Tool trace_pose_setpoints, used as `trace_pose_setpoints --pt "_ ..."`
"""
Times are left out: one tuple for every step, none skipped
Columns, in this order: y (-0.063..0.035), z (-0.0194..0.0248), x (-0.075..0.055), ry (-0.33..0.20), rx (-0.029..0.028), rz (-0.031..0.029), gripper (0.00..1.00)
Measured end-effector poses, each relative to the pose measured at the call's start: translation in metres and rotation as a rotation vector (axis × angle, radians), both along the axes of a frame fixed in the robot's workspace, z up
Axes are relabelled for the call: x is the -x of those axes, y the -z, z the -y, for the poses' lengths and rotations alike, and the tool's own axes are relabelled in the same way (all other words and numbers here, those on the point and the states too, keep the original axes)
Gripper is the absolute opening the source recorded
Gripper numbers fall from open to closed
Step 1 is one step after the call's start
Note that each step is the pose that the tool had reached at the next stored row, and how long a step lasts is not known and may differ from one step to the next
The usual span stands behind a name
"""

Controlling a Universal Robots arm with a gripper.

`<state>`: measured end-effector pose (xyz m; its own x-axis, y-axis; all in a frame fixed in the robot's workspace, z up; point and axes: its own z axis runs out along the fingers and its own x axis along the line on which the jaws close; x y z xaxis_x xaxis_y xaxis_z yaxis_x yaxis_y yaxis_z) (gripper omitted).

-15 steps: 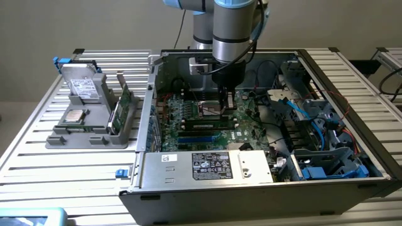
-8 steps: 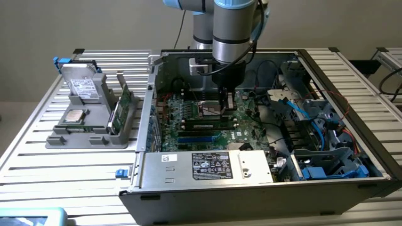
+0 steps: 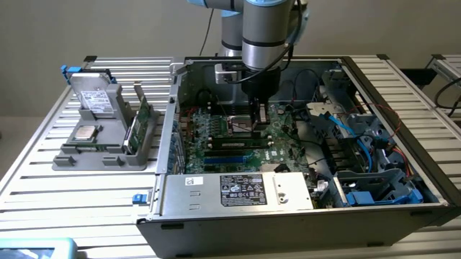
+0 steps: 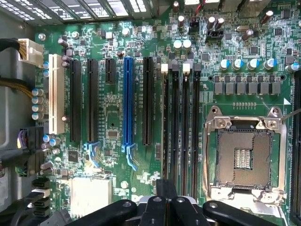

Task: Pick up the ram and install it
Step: 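Press down the ram until it locks into place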

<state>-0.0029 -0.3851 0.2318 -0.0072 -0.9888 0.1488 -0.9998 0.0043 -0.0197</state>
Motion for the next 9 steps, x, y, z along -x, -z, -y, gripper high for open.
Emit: trace_pose_setpoints --pt "-0.0011 0.0002 0.002 0.0 -0.0001 0.0 0.11" --pt "-0.0018 0.0004 0.004 0.0 -0.0001 0.0 0.11" --pt "-0.002 0.0007 0.007 0.0 -0.0002 0.0 0.11" --pt "-0.002 0.0009 0.01 0.0 -0.0003 0.0001 0.11" --pt "-0.0021 0.0012 0.013 0.0 -0.0001 -0.0001 0.11" --pt "-0.0021 0.0016 0.018 0.0 -0.0001 -0.0001 0.11" --pt "-0.0021 0.0018 0.023 0.0 -0.0003 -0.0001 0.11" --pt "-0.0021 0.0019 0.027 0.0 -0.0003 0.0 0.11" --pt "-0.0021 0.0019 0.032 0.0 -0.0003 -0.0001 0.11"
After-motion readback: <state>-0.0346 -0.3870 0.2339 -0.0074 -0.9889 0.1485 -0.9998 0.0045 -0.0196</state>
